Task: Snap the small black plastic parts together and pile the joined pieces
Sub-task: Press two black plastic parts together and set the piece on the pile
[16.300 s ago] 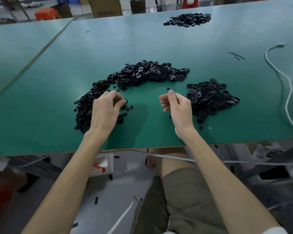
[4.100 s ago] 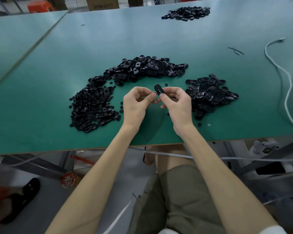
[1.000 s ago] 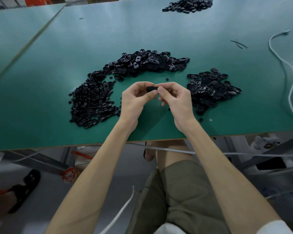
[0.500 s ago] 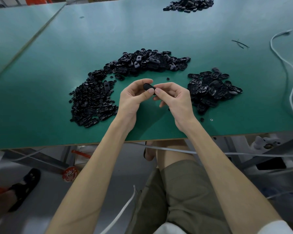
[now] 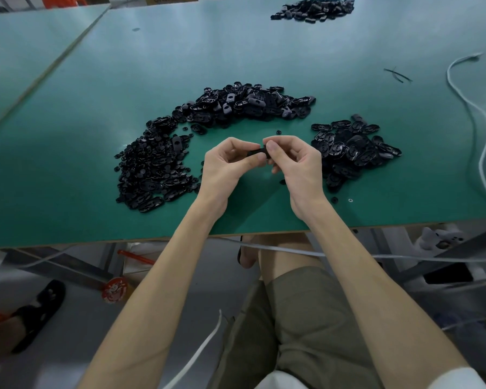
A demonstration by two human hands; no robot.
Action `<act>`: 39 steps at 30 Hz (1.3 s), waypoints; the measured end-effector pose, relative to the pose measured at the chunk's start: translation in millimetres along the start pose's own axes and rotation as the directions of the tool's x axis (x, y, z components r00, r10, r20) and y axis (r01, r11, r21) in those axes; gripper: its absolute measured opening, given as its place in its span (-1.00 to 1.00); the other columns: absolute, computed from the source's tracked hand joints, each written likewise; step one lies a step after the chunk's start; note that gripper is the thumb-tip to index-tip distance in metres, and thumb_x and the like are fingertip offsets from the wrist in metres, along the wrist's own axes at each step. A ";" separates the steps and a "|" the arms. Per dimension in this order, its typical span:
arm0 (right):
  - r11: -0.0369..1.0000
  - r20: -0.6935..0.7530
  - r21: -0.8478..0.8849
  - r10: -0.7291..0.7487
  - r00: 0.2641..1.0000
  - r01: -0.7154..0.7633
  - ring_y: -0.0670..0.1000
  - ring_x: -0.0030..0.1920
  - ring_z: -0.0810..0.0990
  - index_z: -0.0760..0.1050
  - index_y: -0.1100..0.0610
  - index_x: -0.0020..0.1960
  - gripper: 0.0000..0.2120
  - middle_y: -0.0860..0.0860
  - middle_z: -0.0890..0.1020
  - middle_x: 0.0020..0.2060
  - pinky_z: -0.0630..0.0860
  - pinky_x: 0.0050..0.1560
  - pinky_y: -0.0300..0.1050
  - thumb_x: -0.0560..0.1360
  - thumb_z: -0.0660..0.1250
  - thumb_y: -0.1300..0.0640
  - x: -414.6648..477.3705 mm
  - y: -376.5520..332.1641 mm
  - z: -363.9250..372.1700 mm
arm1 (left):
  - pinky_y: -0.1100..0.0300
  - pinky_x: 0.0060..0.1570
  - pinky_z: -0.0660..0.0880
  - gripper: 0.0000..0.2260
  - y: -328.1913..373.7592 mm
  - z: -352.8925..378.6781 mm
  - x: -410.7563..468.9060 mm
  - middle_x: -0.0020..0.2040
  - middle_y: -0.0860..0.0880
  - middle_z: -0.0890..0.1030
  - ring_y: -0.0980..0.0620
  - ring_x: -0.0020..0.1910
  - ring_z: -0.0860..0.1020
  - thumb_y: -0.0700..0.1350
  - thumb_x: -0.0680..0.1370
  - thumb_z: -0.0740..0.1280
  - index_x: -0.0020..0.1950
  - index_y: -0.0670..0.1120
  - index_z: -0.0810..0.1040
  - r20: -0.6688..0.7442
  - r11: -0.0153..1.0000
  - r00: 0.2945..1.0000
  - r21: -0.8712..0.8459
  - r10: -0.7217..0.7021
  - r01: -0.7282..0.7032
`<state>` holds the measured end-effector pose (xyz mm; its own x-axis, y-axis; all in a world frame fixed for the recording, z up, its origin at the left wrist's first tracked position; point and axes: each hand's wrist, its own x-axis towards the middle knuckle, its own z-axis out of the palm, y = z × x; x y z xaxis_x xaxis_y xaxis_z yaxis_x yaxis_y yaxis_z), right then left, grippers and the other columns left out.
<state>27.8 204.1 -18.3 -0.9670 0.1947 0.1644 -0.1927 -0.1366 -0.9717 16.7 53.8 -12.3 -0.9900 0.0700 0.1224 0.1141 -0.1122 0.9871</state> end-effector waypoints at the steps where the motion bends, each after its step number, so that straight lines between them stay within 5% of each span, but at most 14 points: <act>1: 1.000 -0.003 -0.001 0.004 1.000 -0.004 -0.10 -0.24 0.61 0.69 0.13 -0.01 -0.94 -0.04 0.71 -0.22 0.52 -0.24 -0.22 0.58 0.45 0.25 -0.2 -0.1 -0.2 | 0.11 0.11 0.61 -0.83 0.0 0.2 -0.3 -0.03 -0.26 0.73 -0.20 -0.03 0.72 -0.31 0.45 0.56 0.00 -0.19 0.66 0.006 1.000 1.000 -0.005 0.002 -0.002; 7: 1.000 -0.011 0.006 0.009 1.000 -0.009 -0.11 -0.24 0.64 0.67 0.12 -0.01 -0.98 -0.06 0.73 -0.21 0.53 -0.22 -0.24 0.57 0.48 0.21 -0.7 -0.4 -1.2 | 0.29 -0.07 0.56 -0.84 -0.4 -1.8 -0.8 -0.05 -0.22 0.74 -0.09 -0.09 0.74 -0.33 0.48 0.53 0.03 -0.24 0.66 0.038 1.000 0.999 -0.022 0.015 -0.014; 19: 0.999 -0.024 0.015 0.033 0.999 -0.032 -0.12 -0.31 0.63 0.66 0.14 -0.04 -0.96 -0.08 0.72 -0.26 0.53 -0.23 -0.25 0.55 0.50 0.24 -2.0 -2.7 0.5 | 0.18 0.04 0.61 -0.82 -2.1 -3.4 -1.5 -0.05 -0.19 0.75 -0.17 -0.03 0.74 -0.28 0.49 0.55 0.06 -0.26 0.68 0.052 1.000 0.999 0.024 0.002 -0.003; 26: 0.999 0.004 -0.028 0.041 0.999 -0.041 -0.11 -0.30 0.65 0.66 0.13 -0.07 -0.95 -0.08 0.72 -0.29 0.52 -0.23 -0.27 0.54 0.51 0.24 -2.7 -2.1 0.6 | 0.29 -0.05 0.59 -0.88 -2.5 0.8 -1.8 -0.10 -0.07 0.76 0.01 -0.09 0.74 -0.33 0.49 0.51 0.00 -0.21 0.69 -0.021 0.985 0.999 0.167 0.038 -0.034; 31: 0.998 0.013 -0.052 0.040 0.999 -0.040 -0.16 -0.31 0.64 0.66 0.14 -0.08 -0.94 -0.09 0.71 -0.30 0.52 -0.24 -0.30 0.54 0.51 0.26 -2.4 -1.5 1.3 | 0.18 -0.03 0.64 -0.88 -3.3 4.6 -1.9 -0.10 -0.12 0.75 -0.05 -0.11 0.74 -0.35 0.49 0.49 -0.01 -0.21 0.68 -0.040 0.970 0.997 0.238 0.066 -0.055; 39: 0.998 -0.049 -0.050 0.026 0.998 -0.029 -0.16 -0.30 0.64 0.65 0.11 -0.06 -0.94 -0.10 0.71 -0.28 0.50 -0.25 -0.29 0.56 0.49 0.23 -2.6 -1.8 0.6 | 0.17 0.05 0.63 -0.85 -3.7 0.9 -3.6 -0.05 -0.15 0.76 -0.13 -0.04 0.75 -0.33 0.51 0.51 0.07 -0.28 0.69 0.019 0.993 0.999 0.113 0.041 -0.043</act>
<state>30.6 203.2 -16.8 -0.9624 0.2386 0.1302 -0.1561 -0.0931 -0.9833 20.0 54.9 -16.2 -0.9828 0.0839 0.1647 0.1651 -0.0019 0.9863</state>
